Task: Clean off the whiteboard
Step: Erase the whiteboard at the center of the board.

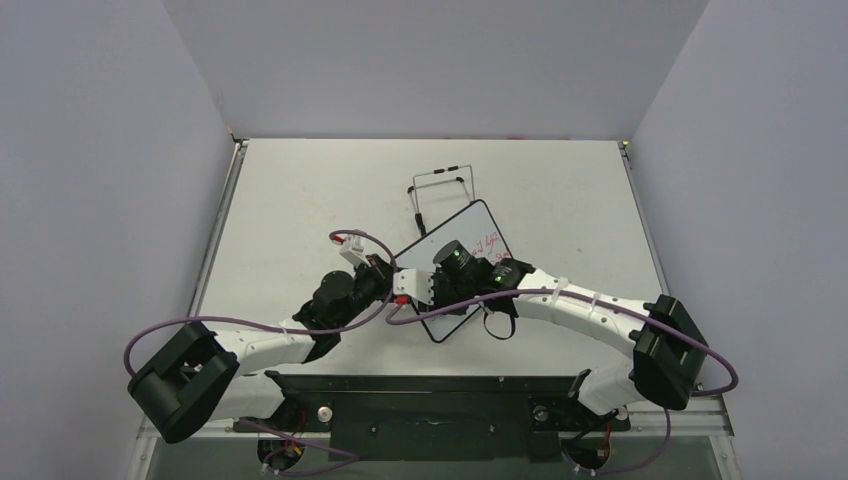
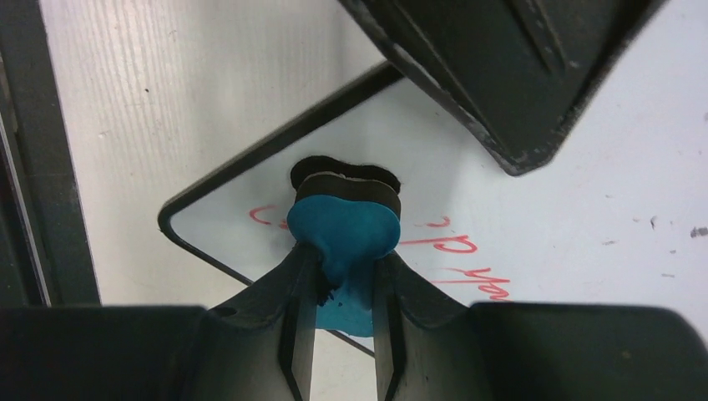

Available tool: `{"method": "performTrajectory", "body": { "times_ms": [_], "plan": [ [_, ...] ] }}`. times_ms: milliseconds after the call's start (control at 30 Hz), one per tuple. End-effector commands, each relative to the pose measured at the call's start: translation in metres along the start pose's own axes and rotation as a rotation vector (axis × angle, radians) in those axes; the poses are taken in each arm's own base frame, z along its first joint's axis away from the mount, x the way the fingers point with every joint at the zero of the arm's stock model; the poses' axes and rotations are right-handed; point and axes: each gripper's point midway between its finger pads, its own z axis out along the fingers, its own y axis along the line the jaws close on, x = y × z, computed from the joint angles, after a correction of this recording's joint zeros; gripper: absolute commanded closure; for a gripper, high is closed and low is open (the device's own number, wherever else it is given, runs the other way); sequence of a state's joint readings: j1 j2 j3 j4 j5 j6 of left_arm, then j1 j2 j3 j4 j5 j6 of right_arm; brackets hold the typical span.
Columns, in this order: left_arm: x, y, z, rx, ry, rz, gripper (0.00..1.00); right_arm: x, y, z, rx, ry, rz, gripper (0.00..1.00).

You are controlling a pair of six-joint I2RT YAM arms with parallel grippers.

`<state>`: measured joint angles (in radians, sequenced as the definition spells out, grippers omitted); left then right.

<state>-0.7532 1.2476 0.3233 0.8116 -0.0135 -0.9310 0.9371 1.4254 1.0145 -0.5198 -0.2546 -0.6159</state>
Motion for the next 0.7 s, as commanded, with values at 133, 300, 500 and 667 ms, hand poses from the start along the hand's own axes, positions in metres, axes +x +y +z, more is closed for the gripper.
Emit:
{"method": "performTrajectory", "body": {
  "times_ms": [133,300,500,667],
  "plan": [
    [-0.03,-0.062,0.004,0.209,-0.082,-0.03,1.0,0.009,0.037,0.011,-0.07,0.01,-0.105,1.0],
    [-0.031,-0.062,0.002,0.212,-0.086,-0.037,1.0,0.037,0.045,0.015,-0.078,0.077,-0.145,1.0],
    [-0.03,-0.06,0.003,0.208,-0.086,-0.042,1.0,0.027,-0.006,0.0,0.094,0.012,-0.028,1.0],
    [-0.028,-0.059,0.004,0.212,-0.086,-0.051,1.0,0.006,-0.009,-0.001,0.083,-0.035,-0.03,1.0]
  ]
}}
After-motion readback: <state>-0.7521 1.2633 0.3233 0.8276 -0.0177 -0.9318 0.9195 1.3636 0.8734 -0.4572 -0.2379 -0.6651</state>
